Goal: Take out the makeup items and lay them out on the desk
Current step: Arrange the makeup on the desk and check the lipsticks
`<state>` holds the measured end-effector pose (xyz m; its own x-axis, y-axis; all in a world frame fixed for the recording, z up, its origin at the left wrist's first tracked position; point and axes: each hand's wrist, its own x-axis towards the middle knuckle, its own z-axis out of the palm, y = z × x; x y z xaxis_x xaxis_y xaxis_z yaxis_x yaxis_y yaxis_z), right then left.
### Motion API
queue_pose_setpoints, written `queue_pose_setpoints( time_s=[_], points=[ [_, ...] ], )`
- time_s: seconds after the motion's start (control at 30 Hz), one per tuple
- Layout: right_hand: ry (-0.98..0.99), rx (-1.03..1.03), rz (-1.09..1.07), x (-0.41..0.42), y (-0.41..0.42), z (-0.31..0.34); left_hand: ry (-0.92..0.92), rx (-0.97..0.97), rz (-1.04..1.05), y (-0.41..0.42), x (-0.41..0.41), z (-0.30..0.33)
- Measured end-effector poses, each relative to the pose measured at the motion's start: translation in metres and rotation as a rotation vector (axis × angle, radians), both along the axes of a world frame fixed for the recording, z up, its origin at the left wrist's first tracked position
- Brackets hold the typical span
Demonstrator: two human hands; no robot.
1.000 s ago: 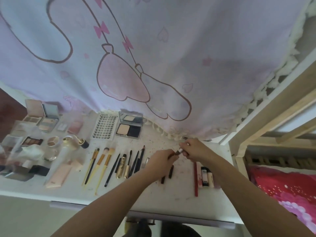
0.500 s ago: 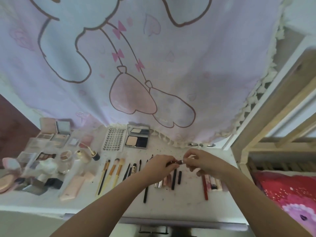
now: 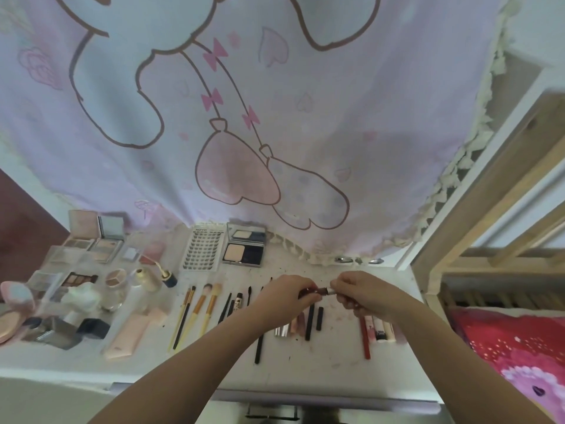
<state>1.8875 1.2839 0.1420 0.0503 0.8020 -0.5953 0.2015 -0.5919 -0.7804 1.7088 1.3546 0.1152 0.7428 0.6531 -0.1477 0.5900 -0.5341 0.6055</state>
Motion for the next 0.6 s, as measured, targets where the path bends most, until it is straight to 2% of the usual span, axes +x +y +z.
queue_pose_setpoints(
  time_s=[0.1,0.2,0.6],
  points=[
    [0.083,0.011,-0.018,0.006,0.001,0.001,-0.015,-0.016,0.019,0.003,0.002,-0.002],
    [0.050,-0.050,-0.018,0.007,0.004,-0.002,-0.014,-0.011,0.017,0.005,0.004,-0.003],
    [0.140,0.000,-0.046,0.020,0.015,-0.001,-0.001,-0.025,0.020,0.017,0.013,-0.004]
  ],
)
